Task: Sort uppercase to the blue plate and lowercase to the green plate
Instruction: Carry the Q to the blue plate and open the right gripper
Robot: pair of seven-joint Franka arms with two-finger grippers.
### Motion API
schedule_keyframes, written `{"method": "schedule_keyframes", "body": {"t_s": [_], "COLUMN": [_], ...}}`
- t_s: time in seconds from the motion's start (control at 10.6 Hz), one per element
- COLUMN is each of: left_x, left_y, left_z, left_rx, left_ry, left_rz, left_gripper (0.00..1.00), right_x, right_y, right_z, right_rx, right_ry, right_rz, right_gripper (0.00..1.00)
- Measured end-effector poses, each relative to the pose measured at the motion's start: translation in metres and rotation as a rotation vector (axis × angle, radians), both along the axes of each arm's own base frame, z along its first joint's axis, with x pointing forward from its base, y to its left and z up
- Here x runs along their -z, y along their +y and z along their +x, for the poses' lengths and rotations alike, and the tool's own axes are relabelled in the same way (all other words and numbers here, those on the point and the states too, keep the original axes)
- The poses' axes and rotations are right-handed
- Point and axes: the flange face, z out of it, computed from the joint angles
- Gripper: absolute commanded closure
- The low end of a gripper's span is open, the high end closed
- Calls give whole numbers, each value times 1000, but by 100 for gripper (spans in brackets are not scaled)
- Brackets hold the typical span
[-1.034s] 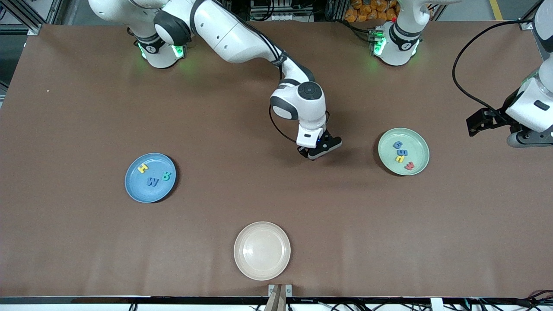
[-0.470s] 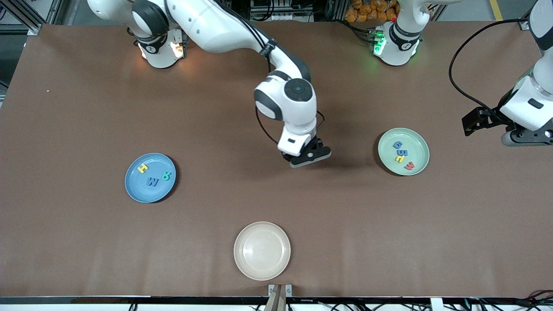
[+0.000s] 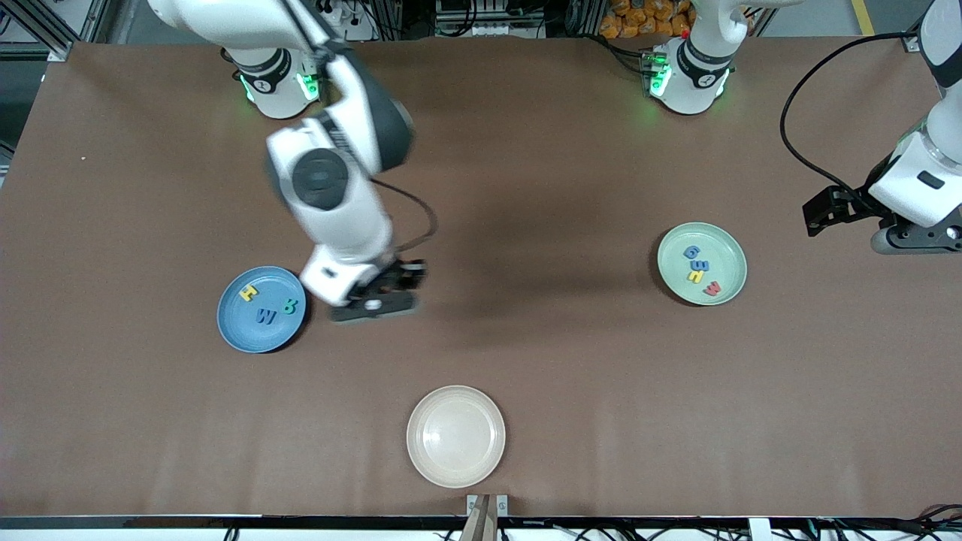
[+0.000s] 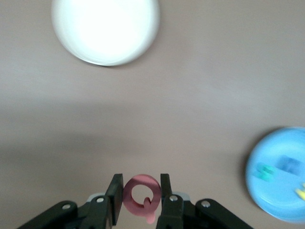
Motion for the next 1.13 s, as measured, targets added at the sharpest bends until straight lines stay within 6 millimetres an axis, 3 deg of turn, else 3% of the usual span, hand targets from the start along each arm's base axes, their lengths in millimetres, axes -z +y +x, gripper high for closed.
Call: {"method": "schedule_keyframes", "body": {"t_s": [0.09, 0.28, 0.47, 0.66, 0.75, 1.03, 1.13], "left_x": [0, 1, 3, 7, 9, 9, 10], "left_y": [1, 7, 25, 30, 30, 30, 27], "left_z": [0, 0, 1, 0, -1, -5, -7], "left_rx": [-9, -40, -85, -95, -94, -87, -81], "left_ry": [4, 12, 18, 28, 32, 35, 32], "left_rz": [-30, -97, -149, -151, -151, -134, -133], "left_gripper": [0, 0, 0, 0, 0, 0, 0], "right_x": [4, 34, 71, 116, 143, 209, 221], "right_y": [-51, -144, -213, -271, -285, -281, -279], "right_z": [-2, -3, -3, -13, -21, -36, -36], "right_rx": [35, 107, 147, 158, 165, 158, 157], "right_ry": [53, 125, 154, 134, 121, 116, 117], "right_rz": [-18, -35, -33, -22, -20, -25, -25], "right_gripper": [100, 100, 100, 100, 100, 99, 78]}}
